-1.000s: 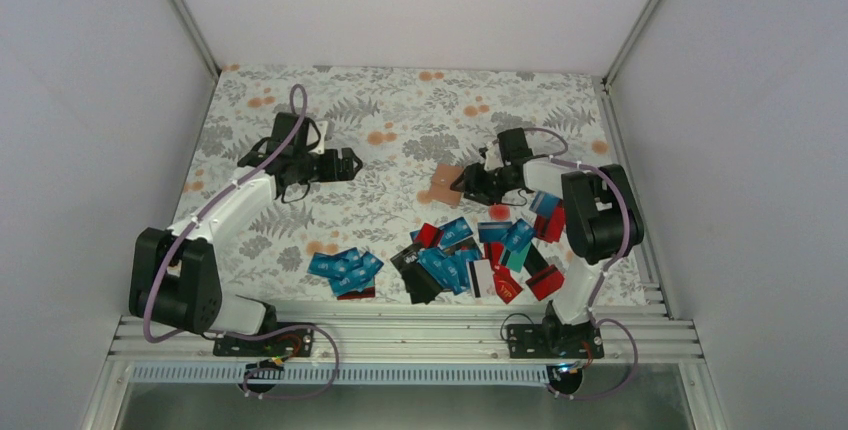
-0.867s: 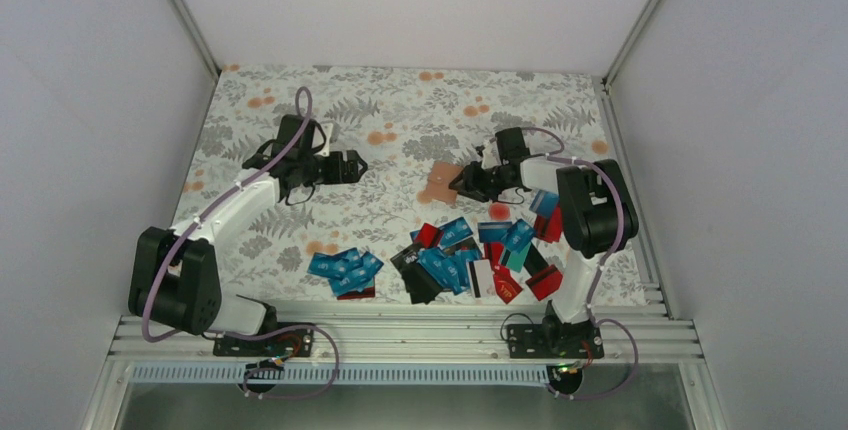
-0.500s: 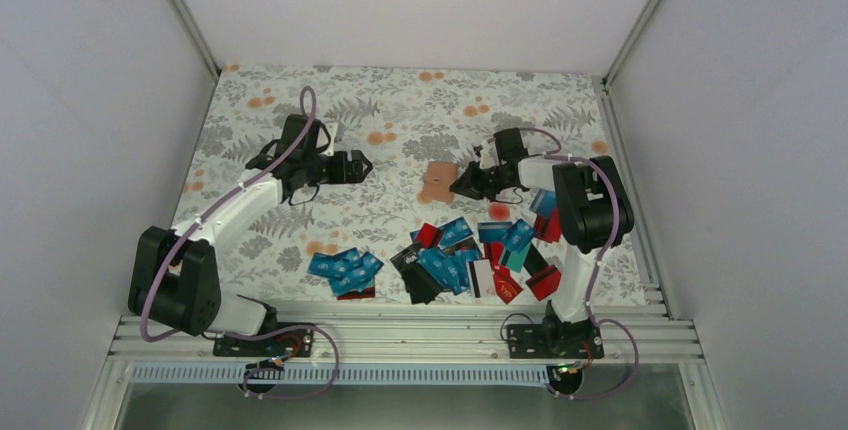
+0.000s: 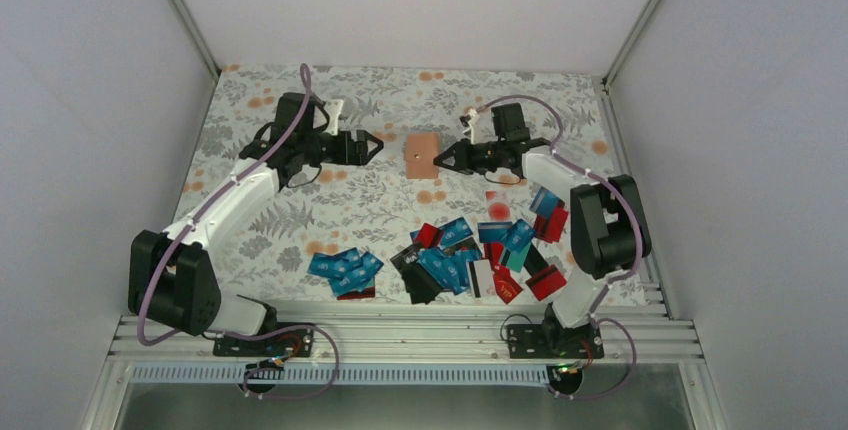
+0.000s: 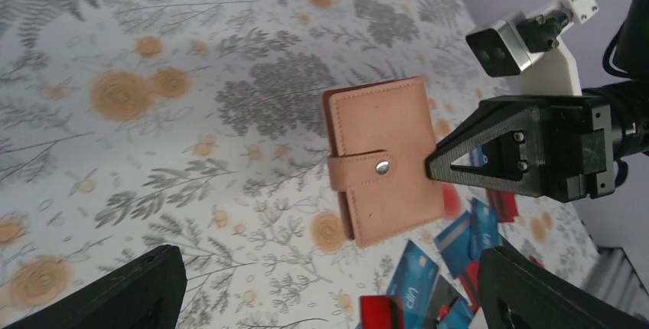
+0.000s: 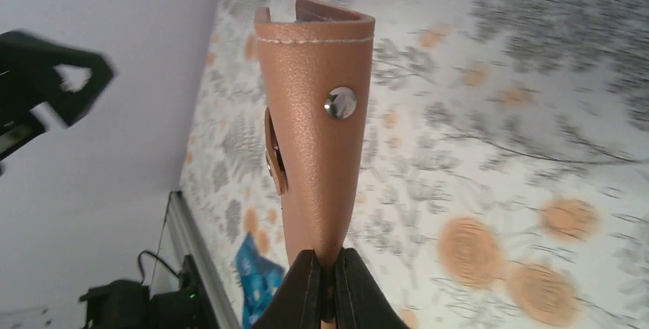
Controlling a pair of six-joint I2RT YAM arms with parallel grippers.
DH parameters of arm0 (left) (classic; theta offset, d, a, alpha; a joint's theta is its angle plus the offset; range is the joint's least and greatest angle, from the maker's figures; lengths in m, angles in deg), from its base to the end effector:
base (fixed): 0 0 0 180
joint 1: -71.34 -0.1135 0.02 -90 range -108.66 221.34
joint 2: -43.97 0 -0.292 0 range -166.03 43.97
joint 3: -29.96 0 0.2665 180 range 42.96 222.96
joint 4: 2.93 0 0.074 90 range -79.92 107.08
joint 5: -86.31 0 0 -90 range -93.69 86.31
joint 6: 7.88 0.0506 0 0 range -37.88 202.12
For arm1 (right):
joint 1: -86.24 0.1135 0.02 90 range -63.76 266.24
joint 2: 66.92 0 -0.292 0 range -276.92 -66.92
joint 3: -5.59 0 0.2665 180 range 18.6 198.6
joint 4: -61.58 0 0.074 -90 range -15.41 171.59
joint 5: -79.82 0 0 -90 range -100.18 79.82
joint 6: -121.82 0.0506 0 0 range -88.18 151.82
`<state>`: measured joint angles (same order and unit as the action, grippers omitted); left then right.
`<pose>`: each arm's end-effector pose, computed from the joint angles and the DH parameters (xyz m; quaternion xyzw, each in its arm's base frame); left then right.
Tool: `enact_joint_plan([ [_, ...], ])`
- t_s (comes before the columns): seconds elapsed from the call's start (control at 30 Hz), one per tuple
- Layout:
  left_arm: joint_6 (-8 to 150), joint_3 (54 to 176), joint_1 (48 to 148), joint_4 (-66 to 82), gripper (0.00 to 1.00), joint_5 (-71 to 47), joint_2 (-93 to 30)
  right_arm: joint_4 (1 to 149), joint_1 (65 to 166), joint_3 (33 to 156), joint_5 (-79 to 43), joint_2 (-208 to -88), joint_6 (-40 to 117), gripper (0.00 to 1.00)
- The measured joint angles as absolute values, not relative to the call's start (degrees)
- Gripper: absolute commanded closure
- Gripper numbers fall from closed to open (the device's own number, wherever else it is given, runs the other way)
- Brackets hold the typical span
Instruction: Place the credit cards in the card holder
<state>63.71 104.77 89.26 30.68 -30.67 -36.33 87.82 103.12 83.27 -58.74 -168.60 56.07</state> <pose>0.3055 -0.1229 0.3007 0.0965 0.8785 -0.3304 0.3314 0.3634 0.1499 0.2084 -0.0844 0.8644 0.4709 0.1544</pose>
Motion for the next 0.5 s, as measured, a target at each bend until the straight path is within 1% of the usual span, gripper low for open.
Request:
enact_joint_plan([
  [0.2,65.0,104.6,89.2,27.6,0.07,-39.6,-36.2,86.4,105.9,83.4,-63.4,-164.5,53.3,0.96],
  [0.4,65.0,100.8,86.3,22.0,0.14,-49.2,-35.0,85.9,106.2,84.4,-68.1,-162.7,51.6,0.96],
  [0.5,65.0,98.9,84.0,19.0,0.16,-53.8,-35.2,85.4,106.4,84.4,-71.1,-161.4,50.6,0.96],
])
